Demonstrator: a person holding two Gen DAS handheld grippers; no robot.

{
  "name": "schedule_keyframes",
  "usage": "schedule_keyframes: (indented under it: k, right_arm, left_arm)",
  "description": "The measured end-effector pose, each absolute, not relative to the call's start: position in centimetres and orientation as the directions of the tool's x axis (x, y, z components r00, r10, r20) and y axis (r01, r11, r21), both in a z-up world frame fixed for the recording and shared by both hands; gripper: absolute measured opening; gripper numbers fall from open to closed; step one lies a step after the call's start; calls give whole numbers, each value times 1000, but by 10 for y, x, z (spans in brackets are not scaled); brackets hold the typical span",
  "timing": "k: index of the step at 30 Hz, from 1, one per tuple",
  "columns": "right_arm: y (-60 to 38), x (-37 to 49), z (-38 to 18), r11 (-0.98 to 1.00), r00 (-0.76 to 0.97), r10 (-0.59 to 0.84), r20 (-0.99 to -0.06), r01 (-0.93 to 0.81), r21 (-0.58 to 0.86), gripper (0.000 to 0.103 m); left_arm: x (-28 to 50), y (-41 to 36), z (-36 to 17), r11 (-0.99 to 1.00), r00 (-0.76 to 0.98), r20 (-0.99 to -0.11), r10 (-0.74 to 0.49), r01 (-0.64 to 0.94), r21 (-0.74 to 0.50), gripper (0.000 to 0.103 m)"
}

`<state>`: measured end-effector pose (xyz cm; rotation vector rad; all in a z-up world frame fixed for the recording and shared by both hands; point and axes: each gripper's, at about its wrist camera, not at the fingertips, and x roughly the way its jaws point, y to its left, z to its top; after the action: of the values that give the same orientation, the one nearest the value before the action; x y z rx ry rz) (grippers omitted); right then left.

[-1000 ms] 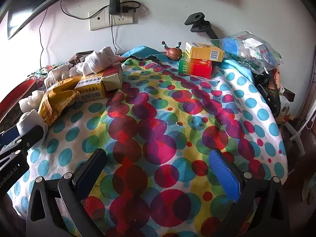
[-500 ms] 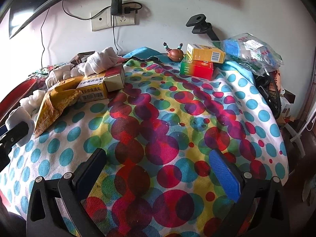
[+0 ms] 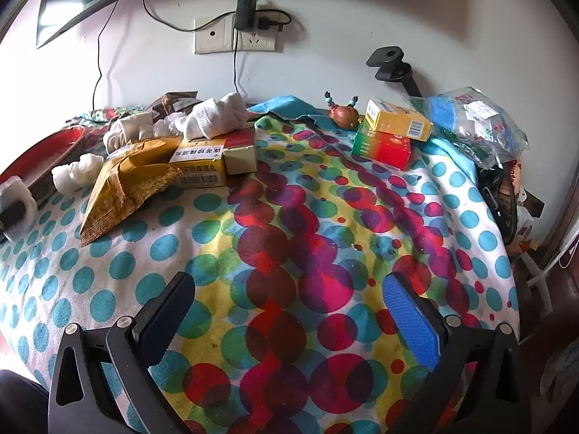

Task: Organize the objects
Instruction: 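Carry the white sock into the red tray and open the left gripper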

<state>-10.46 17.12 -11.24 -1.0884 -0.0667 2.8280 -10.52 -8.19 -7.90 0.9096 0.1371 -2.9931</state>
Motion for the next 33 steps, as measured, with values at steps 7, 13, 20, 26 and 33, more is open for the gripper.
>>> schedule_keyframes:
  k: [7,13,20,26,33]
  right_arm:
    - [162,-106,-114,-991,-729,131,-672,-77,-110,103]
    - [152,-106,-106,-990,-740,128,-660,-60,-125,103]
    - [137,-105,-99,-986,-750,130,-648,-30,-163,103]
    - [125,-107,-92,-982,-762,126,-635,-7,-188,103]
    - [106,-115,-93,-980,-754,113,-647,22,-196,103]
  left_arm:
    - [-118,-165,-59,-972,-827,-543,-144,221,-79,56]
    - [-137,-240,-70,-924,-745,-614,-261,377,-64,56]
    - [-149,-252,-86,-925,-713,-642,-283,380,-15,56]
    - [-153,-254,-94,-923,-705,-654,-276,384,-24,57]
    - [-150,-249,-93,-928,-711,-649,-271,371,-19,78]
